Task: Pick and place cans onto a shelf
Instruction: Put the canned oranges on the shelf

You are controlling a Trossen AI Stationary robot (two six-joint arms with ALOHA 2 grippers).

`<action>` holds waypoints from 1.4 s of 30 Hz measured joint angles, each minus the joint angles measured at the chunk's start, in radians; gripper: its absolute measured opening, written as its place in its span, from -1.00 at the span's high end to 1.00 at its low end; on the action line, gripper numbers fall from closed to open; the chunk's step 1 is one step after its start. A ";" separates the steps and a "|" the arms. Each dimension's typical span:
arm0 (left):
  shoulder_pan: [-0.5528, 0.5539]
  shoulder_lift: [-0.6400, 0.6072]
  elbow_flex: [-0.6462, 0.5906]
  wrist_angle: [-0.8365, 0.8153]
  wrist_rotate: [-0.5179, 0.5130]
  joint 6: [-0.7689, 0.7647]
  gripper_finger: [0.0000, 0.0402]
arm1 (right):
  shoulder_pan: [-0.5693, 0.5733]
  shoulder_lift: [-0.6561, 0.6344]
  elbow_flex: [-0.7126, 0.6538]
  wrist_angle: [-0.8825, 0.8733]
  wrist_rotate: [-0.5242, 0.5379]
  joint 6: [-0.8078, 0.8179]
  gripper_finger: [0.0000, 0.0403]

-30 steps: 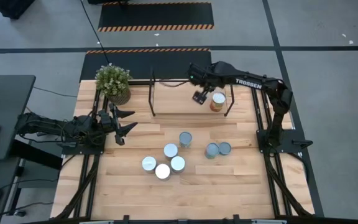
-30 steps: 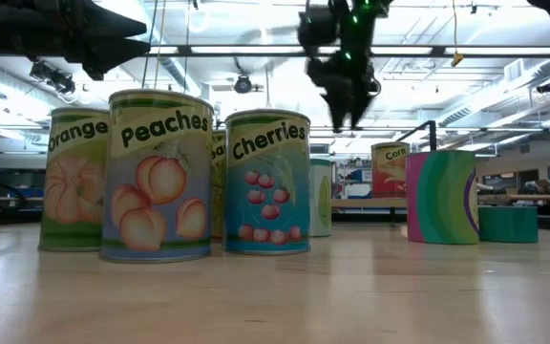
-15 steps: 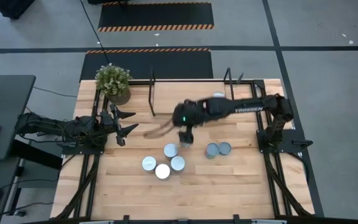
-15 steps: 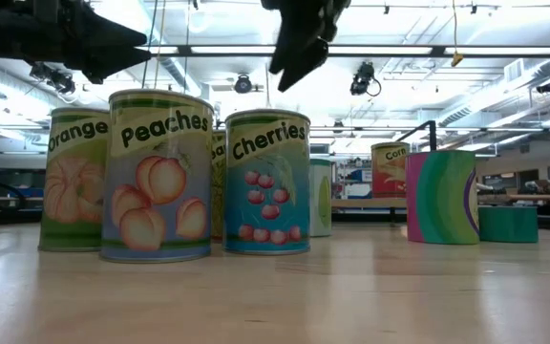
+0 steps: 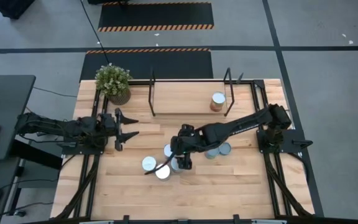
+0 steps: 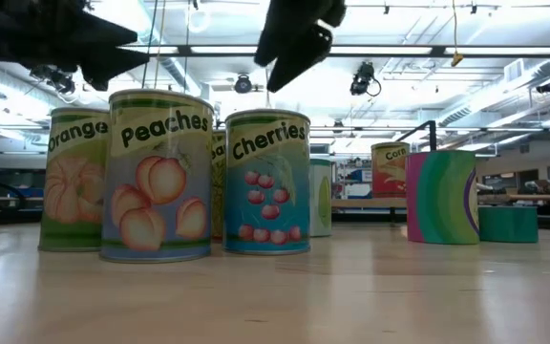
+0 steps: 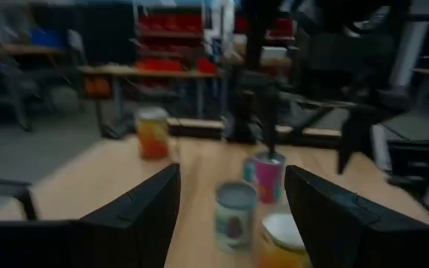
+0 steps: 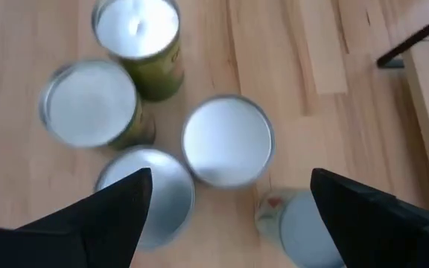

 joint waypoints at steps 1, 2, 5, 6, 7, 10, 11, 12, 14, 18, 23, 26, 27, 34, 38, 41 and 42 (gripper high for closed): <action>-0.001 0.000 0.000 -0.019 0.014 -0.021 -0.23 | -0.001 0.002 0.000 0.018 0.000 -0.002 -0.86; -0.001 0.002 -0.001 -0.034 0.027 -0.036 -0.23 | -0.001 0.007 0.000 0.025 0.001 -0.005 -0.86; -0.001 0.013 0.000 -0.066 0.060 -0.075 -0.23 | 0.000 0.013 0.000 0.043 0.002 -0.007 -0.86; -0.003 0.019 -0.001 -0.073 0.067 -0.094 -0.23 | 0.001 0.013 0.000 0.046 0.000 -0.007 -0.86; -0.007 0.024 0.000 -0.077 0.074 -0.109 -0.23 | 0.001 0.013 0.000 0.053 0.000 -0.008 -0.86; -0.033 0.042 -0.001 -0.094 0.100 -0.154 -0.23 | 0.001 0.013 0.000 0.075 0.000 -0.021 -0.86; -0.046 0.049 -0.001 -0.093 0.102 -0.171 -0.23 | 0.000 0.013 0.000 0.079 0.000 -0.031 -0.86; -0.065 0.058 -0.001 -0.094 0.105 -0.180 -0.23 | 0.000 0.013 0.000 0.089 0.000 -0.037 -0.86; -0.105 0.082 -0.001 -0.092 0.097 -0.205 -0.23 | 0.000 0.014 0.000 0.096 0.000 -0.045 -0.86; -0.203 0.139 -0.001 -0.079 0.005 -0.232 -0.23 | -0.003 0.028 0.000 0.105 -0.005 -0.066 -0.86; -0.299 0.193 -0.001 -0.012 -0.072 -0.222 -0.23 | 0.003 0.035 0.002 0.105 -0.006 -0.057 -0.86; -0.327 0.205 0.000 0.013 -0.074 -0.194 -0.23 | 0.013 0.044 0.029 0.099 -0.005 -0.055 -0.86; -0.332 0.208 0.000 0.008 -0.074 -0.189 -0.23 | 0.015 0.045 0.036 0.093 -0.004 -0.055 -0.86; -0.368 0.255 -0.001 0.023 -0.075 -0.188 -0.23 | 0.017 0.045 0.101 0.042 0.018 -0.070 -0.86; -0.377 0.291 0.000 0.082 -0.075 -0.166 -0.23 | 0.017 0.046 0.100 0.010 0.019 -0.089 -0.86; -0.377 0.324 -0.001 0.080 -0.084 -0.179 -0.23 | 0.017 0.051 0.091 -0.013 0.019 -0.102 -0.86; -0.377 0.336 0.000 0.082 -0.089 -0.189 -0.23 | 0.019 0.056 0.089 -0.027 0.019 -0.104 -0.86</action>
